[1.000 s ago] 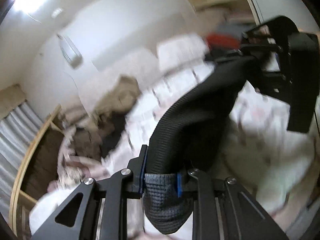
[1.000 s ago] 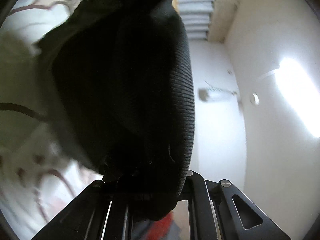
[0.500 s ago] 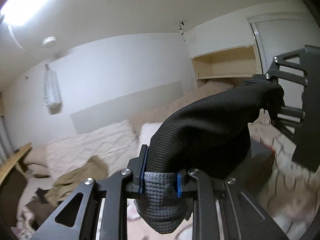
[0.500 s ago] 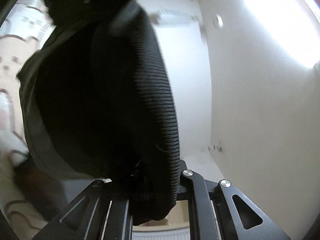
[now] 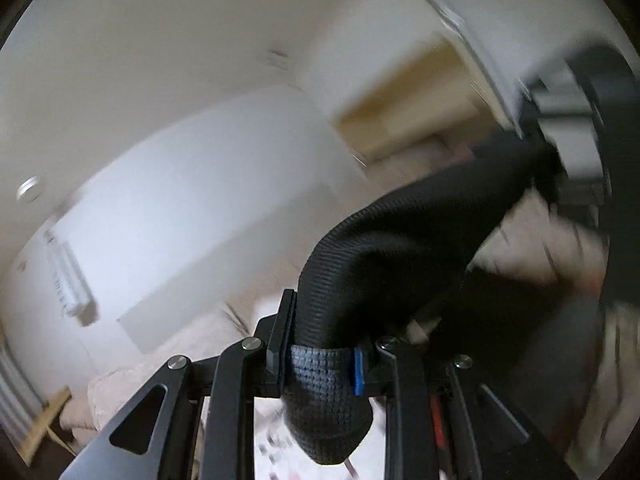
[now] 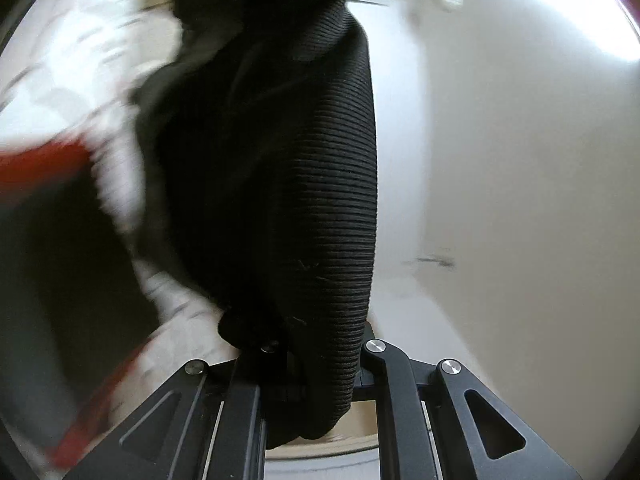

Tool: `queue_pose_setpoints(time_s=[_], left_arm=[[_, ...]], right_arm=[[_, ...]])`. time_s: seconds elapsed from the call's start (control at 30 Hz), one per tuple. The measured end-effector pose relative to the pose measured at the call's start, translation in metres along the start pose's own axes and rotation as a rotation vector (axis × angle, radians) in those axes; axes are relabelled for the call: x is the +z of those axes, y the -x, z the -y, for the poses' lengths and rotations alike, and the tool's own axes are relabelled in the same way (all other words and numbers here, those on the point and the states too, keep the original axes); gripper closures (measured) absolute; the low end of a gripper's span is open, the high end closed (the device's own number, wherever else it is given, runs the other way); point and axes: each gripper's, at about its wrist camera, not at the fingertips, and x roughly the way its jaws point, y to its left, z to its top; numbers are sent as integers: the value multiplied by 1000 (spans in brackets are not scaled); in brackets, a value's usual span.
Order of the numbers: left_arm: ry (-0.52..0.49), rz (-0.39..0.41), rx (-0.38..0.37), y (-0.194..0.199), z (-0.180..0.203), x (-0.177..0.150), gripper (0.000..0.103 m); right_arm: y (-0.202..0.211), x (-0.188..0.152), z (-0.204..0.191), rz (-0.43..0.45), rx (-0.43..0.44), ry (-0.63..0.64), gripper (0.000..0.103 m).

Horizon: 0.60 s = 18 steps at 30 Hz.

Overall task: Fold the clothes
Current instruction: 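Lift the folded trousers with both grippers and carry them to the clothes stack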

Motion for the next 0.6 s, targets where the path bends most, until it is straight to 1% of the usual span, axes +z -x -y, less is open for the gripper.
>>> queue_pose_setpoints(time_s=[0.07, 0.1, 0.17, 0.2, 0.23, 0.33, 0.4, 0.5, 0.57, 0.6], left_arm=[[-89, -68, -75, -6, 56, -36, 81], [-134, -85, -92, -5, 81, -53, 81], [-189, -60, -65, 5, 106, -68, 81], [-216, -48, -51, 9, 118, -76, 81], [-231, -41, -42, 13, 126, -81, 81], [-205, -46, -31, 17, 120, -76, 81], [-144, -55, -34, 19, 108, -62, 81], [-63, -37, -65, 23, 77, -47, 81], [-59, -26, -85, 34, 88, -38, 81], [-65, -30, -98, 36, 93, -39, 81]], right_arm=[[11, -35, -61, -27, 128, 58, 93], [13, -45, -81, -37, 154, 85, 93], [17, -64, -118, -52, 194, 132, 93], [18, -70, -123, -48, 185, 125, 93], [17, -72, -121, -51, 187, 99, 92], [7, -78, -104, -52, 166, 54, 92], [-4, -81, -87, -56, 130, 48, 93], [-18, -90, -59, -69, 88, 14, 92], [-25, -100, -49, -82, 96, -4, 92], [-27, -107, -51, -88, 112, 1, 92]])
